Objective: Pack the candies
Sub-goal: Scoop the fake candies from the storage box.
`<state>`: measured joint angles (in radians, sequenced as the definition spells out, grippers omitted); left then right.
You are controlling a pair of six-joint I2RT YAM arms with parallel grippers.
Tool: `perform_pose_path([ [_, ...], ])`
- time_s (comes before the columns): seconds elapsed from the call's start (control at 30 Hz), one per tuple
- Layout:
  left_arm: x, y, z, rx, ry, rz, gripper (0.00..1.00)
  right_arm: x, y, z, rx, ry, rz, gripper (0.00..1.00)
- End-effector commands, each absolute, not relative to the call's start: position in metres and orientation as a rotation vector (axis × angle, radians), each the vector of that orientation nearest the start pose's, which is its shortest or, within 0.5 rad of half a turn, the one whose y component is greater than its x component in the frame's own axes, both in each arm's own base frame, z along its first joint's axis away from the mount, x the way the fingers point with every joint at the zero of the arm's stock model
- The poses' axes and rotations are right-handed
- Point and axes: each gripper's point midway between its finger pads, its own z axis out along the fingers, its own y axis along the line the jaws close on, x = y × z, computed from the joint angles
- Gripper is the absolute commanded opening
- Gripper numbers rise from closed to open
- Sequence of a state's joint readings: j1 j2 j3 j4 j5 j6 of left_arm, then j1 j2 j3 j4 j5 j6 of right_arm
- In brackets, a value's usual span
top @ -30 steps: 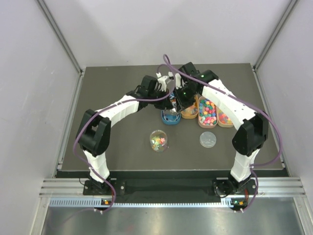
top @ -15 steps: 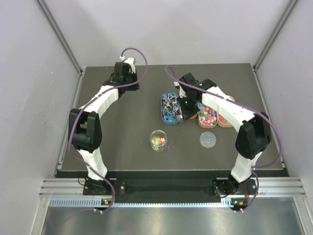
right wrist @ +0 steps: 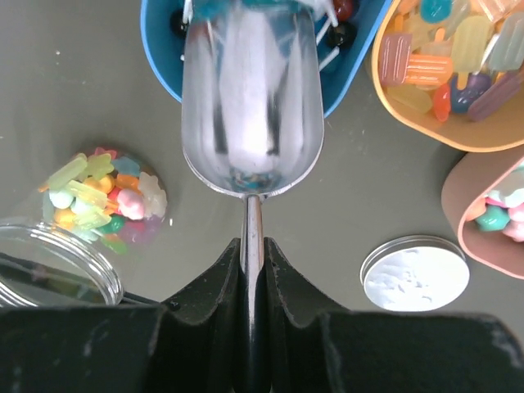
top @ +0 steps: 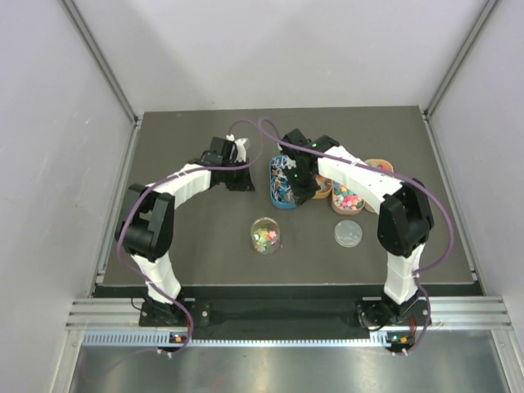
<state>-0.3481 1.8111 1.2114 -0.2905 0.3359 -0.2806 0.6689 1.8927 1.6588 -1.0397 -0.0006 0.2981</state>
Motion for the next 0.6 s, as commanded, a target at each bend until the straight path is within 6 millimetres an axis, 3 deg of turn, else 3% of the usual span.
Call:
perform_pose_path([
  [0.0,0.377,-0.247,0.095,0.320,2.435,-0.871,0.00,0.301,0.254,0.107,-0.474,2.851,0.122,0.00],
  [0.1,0.377,-0.260,0.083,0.335,2.458,-0.909,0.00,0.303,0.262,0.106,-0.470,2.851,0.132,0.00],
  [0.27,0.386,-0.275,0.080,0.360,2.438,-0.958,0.00,0.309,0.273,0.101,-0.465,2.859,0.157,0.00],
  [0.57,0.391,-0.282,0.055,0.363,2.469,-0.986,0.00,0.305,0.277,0.078,-0.435,2.936,0.192,0.00],
])
